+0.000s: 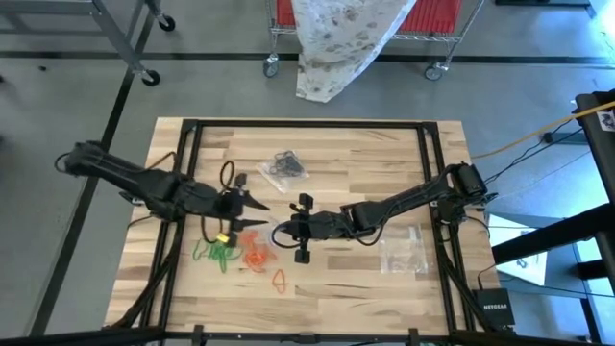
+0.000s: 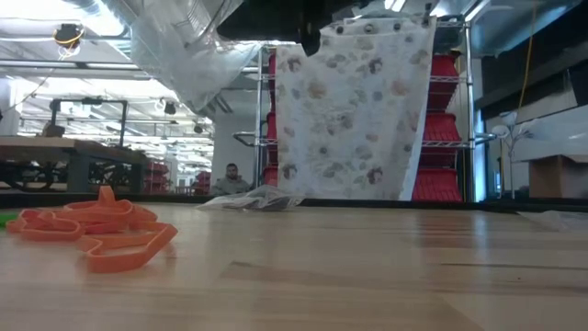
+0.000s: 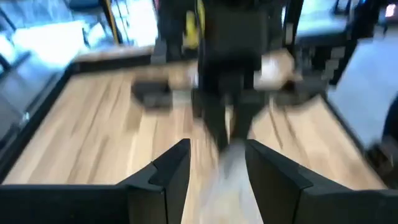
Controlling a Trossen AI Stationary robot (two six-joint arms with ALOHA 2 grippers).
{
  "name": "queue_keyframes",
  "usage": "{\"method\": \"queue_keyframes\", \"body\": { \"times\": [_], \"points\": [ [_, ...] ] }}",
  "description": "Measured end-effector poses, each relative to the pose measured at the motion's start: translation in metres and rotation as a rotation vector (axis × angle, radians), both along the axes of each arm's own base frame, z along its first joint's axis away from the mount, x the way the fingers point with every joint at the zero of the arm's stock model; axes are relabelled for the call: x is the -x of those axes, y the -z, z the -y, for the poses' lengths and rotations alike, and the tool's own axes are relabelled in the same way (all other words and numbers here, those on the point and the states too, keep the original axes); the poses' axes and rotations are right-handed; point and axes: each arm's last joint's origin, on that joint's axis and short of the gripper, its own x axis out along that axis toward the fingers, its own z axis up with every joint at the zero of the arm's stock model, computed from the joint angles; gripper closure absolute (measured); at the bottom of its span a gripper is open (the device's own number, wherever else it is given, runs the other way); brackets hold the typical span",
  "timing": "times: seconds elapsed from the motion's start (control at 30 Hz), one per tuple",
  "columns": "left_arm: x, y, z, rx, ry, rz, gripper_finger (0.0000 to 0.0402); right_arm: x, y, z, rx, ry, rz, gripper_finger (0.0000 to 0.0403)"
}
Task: Sort rubber bands
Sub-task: Open the transparent zip bag
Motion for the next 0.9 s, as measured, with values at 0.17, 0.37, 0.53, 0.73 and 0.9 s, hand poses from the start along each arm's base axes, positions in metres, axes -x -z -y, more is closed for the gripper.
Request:
{"method": "queue_keyframes", "body": {
  "times": [0.17,0.37,0.53,0.73,0.9],
  "points": [
    [0.011,0.009,0.000,-0.046,0.022,-0.091,0.0253,0.000,0.000,0.000,-0.001,0.001,0.004,0.0403],
    [-0.004,0.024,0.004,-0.190,0.036,-0.117,0.0253,0.000,0.000,0.000,-0.003,0.001,0.005,0.0403],
    [-0.018,0.030,0.007,-0.257,0.027,-0.092,0.0253,0.000,0.000,0.000,-0.003,0.001,0.005,0.0403],
    [-0.020,0.027,0.007,-0.290,0.051,-0.063,0.0254,0.000,0.000,0.000,-0.003,0.001,0.004,0.0403],
    [-0.026,0.033,0.010,-0.252,0.137,-0.083,0.0287,-0.001,-0.001,0.000,-0.005,0.001,0.012,0.0403]
  ]
}}
